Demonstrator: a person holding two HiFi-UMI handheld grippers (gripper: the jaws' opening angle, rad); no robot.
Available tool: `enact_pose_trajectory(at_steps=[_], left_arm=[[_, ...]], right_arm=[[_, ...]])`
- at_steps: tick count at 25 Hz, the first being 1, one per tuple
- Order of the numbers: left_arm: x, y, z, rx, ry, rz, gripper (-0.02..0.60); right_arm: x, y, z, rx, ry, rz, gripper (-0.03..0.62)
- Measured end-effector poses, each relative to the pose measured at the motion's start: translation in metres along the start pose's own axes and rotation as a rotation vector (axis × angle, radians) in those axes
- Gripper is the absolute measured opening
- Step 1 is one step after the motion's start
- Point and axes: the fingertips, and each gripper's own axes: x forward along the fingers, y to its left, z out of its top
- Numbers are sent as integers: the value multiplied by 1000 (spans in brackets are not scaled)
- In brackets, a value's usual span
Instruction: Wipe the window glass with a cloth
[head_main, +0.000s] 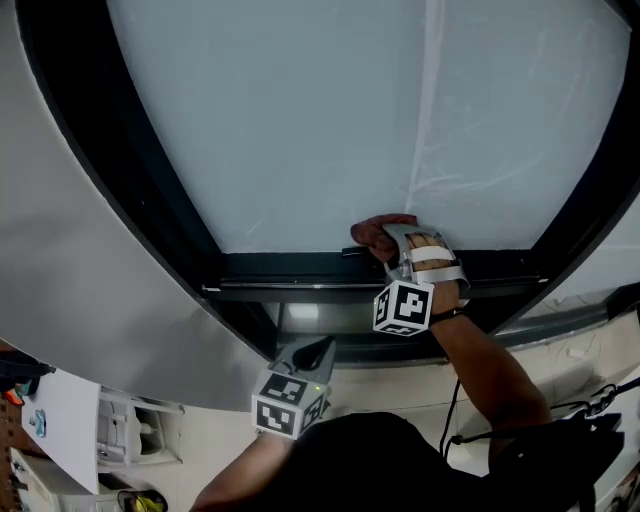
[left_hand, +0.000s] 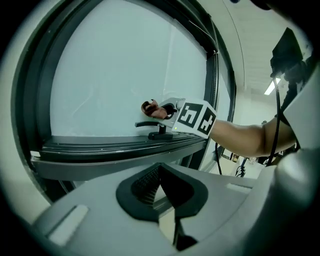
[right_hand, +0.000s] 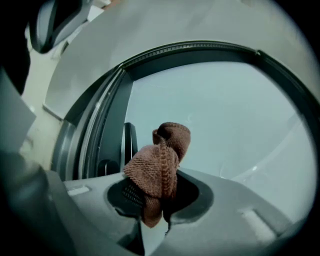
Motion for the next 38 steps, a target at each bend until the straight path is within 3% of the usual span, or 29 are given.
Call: enact_pose_trajectory(at_steps=[2, 7, 11, 13, 16, 19, 23, 30, 38], left_arm=[[-12, 1, 0, 3, -14, 11, 17], [-54, -3, -10, -13, -45, 5, 17], [-93, -14, -38, -63, -24, -30, 17], [-114, -22, -51, -64, -20, -38, 17], [-145, -34, -72, -41, -10, -50, 17], [-164, -45, -102, 0, 34, -53, 17], [-177, -62, -129, -10, 82, -87, 17], [-190, -115, -125, 13, 42, -153, 17], [-199, -155, -112, 11, -19, -94, 17]], right_arm=[[-14, 0, 4, 174, -42, 96, 78], [-98, -3, 33, 754, -275, 211, 80], [-177, 48, 59, 1313, -463, 448, 80], [-216, 82, 65, 1450, -459, 509, 80], [-275, 127, 67, 1513, -376, 520, 80], [-329, 163, 70, 1511, -290, 520, 80], [-382, 196, 68, 1542, -195, 510, 80], [-429, 178, 60, 1504, -207, 425, 80], [-463, 148, 35, 1465, -292, 402, 80]])
